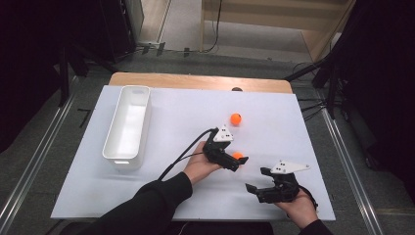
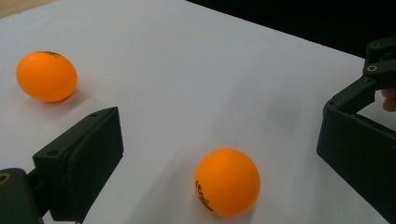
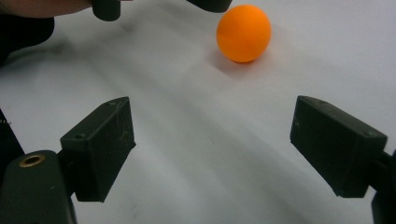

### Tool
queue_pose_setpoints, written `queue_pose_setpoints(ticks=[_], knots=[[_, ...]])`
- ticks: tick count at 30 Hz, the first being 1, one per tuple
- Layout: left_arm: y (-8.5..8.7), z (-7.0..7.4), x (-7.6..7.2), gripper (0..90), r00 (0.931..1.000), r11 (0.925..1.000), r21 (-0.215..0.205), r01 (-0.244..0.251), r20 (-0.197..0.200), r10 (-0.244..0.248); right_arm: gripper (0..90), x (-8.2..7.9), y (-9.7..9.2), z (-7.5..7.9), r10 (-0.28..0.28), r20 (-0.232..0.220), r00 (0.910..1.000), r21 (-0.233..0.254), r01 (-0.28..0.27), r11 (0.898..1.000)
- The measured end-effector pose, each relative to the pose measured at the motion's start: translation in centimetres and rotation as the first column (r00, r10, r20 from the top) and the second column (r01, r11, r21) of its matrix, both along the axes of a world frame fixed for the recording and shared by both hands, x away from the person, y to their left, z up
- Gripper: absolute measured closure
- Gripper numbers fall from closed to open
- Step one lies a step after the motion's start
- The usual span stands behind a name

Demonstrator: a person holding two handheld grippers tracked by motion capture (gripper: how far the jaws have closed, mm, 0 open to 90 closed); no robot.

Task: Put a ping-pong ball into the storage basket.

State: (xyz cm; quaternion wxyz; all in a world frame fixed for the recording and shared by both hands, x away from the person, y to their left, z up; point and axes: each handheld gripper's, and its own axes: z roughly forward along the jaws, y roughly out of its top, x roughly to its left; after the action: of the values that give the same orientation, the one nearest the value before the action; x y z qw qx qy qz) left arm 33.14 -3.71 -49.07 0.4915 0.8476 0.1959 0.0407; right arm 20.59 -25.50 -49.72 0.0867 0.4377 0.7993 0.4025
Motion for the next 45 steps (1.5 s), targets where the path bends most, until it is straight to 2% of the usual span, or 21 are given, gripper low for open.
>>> queue_pose_setpoints(ticks=[5, 8, 14, 17, 20, 28, 32, 37, 38, 40, 42, 45], knots=[[0.0, -0.5, -0.1, 1.0, 1.0000, 0.9999, -0.008, -0.008, -0.006, 0.008, 12.3, 0.0, 0.0, 0.0, 0.001, -0.002, 1.0000, -0.001, -0.001, 1.000], [0.0, -0.7, -0.1, 1.0, 1.0000, 0.9999, 0.013, -0.002, -0.006, 0.002, 12.3, 0.0, 0.0, 0.0, 0.003, -0.002, 1.0000, -0.003, -0.003, 1.000], [-0.1, -1.7, -0.3, 1.0, 1.0000, 0.9997, 0.026, 0.004, -0.009, -0.004, 12.3, 0.0, 0.0, 0.0, 0.004, -0.002, 1.0000, -0.001, -0.004, 1.000], [-0.1, -2.3, -0.3, 1.0, 0.9997, 0.9992, 0.039, 0.006, -0.023, -0.005, 12.3, 0.0, 0.0, 0.0, 0.003, -0.002, 1.0000, 0.000, -0.003, 1.000], [-0.1, -2.2, -0.3, 1.0, 0.9999, 0.9994, 0.035, 0.007, -0.015, -0.006, 12.3, 0.0, 0.0, 0.0, 0.005, -0.003, 1.0000, 0.001, -0.005, 1.000], [-0.3, -2.3, -0.5, 1.0, 1.0000, 0.9984, 0.057, 0.005, -0.007, -0.004, 12.3, -0.1, 0.0, 0.0, 0.006, -0.004, 1.0000, 0.000, -0.006, 1.000], [-0.7, -2.3, -0.6, 1.0, 0.9999, 0.9956, 0.093, 0.012, 0.005, -0.012, 12.3, -0.1, 0.1, 0.0, 0.008, -0.007, 0.9999, 0.001, -0.008, 1.000], [-1.1, -2.4, -0.9, 1.0, 0.9987, 0.9879, 0.153, 0.024, 0.041, -0.030, 12.3, -0.1, 0.1, 0.0, 0.007, -0.008, 0.9999, 0.002, -0.007, 1.000], [-1.3, -2.4, -1.0, 1.1, 0.9988, 0.9849, 0.172, 0.017, 0.042, -0.024, 12.3, -0.1, 0.1, 0.0, 0.010, -0.006, 0.9999, -0.002, -0.010, 1.000], [-1.6, -2.5, -1.1, 8.9, 0.9977, 0.9777, 0.207, -0.035, 0.065, 0.022, 12.3, -0.1, 0.1, 0.0, 0.011, -0.006, 0.9999, 0.000, -0.011, 1.000], [-1.6, -2.6, -1.0, 13.9, 0.9981, 0.9765, 0.212, -0.037, 0.055, 0.026, 12.3, -0.1, 0.0, -0.1, 0.010, -0.007, 0.9999, 0.001, -0.010, 1.000], [-1.5, -2.6, -0.8, 13.9, 0.9993, 0.9791, 0.203, -0.018, 0.037, 0.010, 12.3, -0.1, 0.0, -0.1, 0.012, -0.005, 0.9999, -0.001, -0.012, 1.000]])
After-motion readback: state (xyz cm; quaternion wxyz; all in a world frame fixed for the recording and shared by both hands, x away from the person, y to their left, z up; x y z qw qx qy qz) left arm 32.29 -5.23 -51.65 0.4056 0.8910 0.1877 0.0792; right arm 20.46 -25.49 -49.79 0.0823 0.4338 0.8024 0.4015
